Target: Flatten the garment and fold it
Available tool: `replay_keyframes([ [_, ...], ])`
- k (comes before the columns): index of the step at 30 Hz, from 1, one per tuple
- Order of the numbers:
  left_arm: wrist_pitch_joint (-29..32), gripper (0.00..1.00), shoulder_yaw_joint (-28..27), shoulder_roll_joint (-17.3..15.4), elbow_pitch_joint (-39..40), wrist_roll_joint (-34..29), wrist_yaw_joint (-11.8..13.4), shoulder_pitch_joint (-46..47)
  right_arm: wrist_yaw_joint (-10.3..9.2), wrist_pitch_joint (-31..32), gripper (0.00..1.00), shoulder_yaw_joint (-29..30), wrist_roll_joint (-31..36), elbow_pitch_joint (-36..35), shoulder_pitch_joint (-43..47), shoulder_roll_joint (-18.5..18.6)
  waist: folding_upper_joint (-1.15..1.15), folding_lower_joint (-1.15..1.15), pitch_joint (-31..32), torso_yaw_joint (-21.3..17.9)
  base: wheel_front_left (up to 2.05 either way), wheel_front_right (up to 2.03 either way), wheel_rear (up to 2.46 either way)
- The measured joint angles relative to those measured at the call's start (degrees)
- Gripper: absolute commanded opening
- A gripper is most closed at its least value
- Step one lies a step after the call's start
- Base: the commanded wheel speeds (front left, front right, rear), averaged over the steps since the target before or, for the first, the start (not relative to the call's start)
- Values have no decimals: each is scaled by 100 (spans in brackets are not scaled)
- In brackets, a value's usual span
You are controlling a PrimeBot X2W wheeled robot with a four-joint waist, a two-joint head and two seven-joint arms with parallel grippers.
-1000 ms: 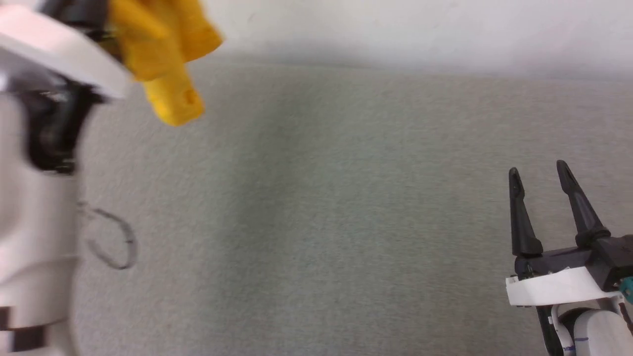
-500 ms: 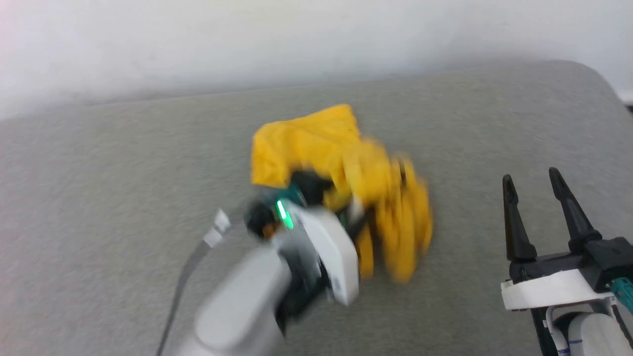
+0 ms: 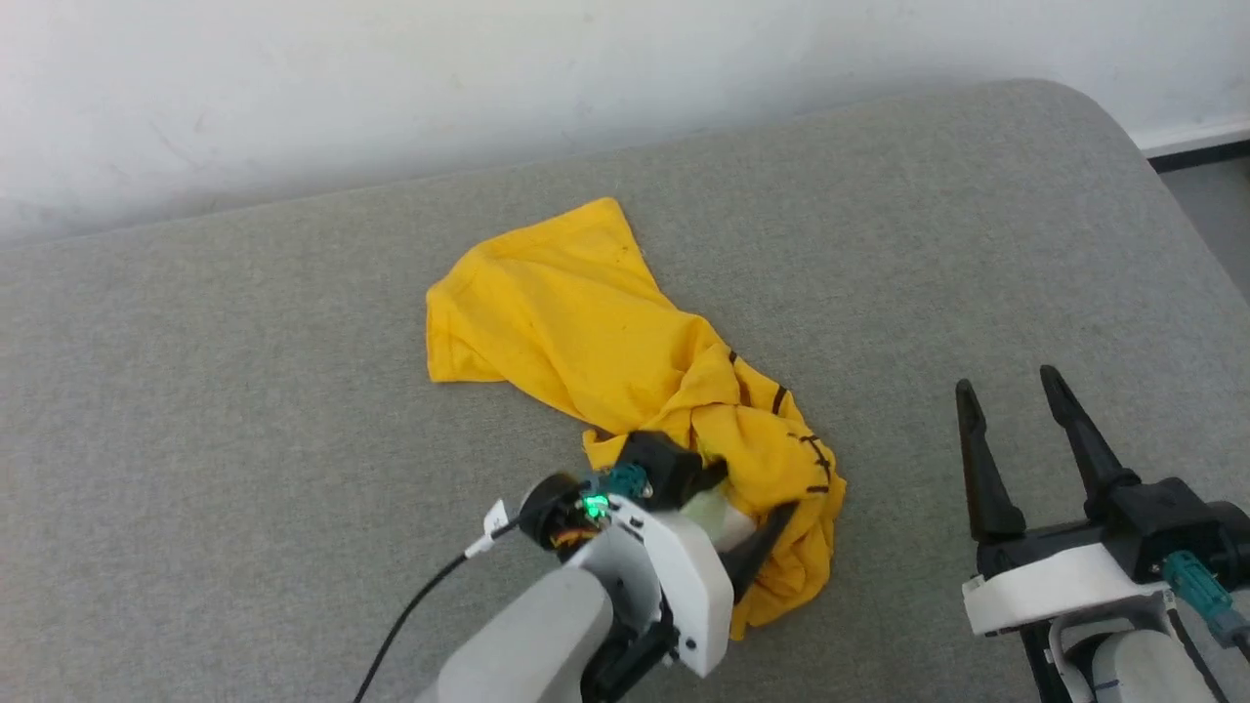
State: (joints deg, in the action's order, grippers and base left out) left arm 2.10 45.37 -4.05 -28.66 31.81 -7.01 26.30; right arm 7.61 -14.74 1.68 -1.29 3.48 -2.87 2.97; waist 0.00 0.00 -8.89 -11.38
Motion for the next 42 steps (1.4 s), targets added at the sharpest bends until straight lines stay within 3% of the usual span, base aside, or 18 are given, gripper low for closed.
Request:
replay_keyframes([
  [5,-235,100,-324,-151,290,85,81,161,0,1,100,-26,59,131,120,-2,0,0,171,155,0,0,0],
  [13,-1058,100,-1354,-967,1085,274,625,93,0,1,100,-147,263,176,248,-1,0,0,622,523,0,0,0],
  [18,-1571,100,-1971,-1490,1505,258,967,-555,0,1,100,-156,266,68,252,-1,0,-1,838,712,0,0,0],
  [23,-1678,100,-2487,-1538,1991,275,1151,-1419,0,1,100,-214,233,-52,280,0,0,-1,906,863,0,0,0],
  [27,-1683,100,-2816,-1356,2379,94,1227,-2075,0,1,100,-293,193,-158,365,0,0,-1,915,954,0,0,0],
  [31,-1683,100,-2866,-1152,2443,-84,1226,-2598,0,1,100,-292,109,-243,525,0,0,-1,913,1040,0,0,0],
  [34,-1668,100,-2739,-1046,2399,-30,1004,-2791,0,1,100,-292,63,-274,554,-1,0,-1,864,1079,0,0,0],
  [37,-1304,100,-2479,-1058,2364,1,822,-2807,0,1,100,-303,66,-291,554,0,0,-1,779,1096,0,0,0],
  [42,-307,100,-2142,-1058,2544,98,755,-2438,0,1,100,-346,143,-339,541,-2,0,0,543,1071,0,0,0],
])
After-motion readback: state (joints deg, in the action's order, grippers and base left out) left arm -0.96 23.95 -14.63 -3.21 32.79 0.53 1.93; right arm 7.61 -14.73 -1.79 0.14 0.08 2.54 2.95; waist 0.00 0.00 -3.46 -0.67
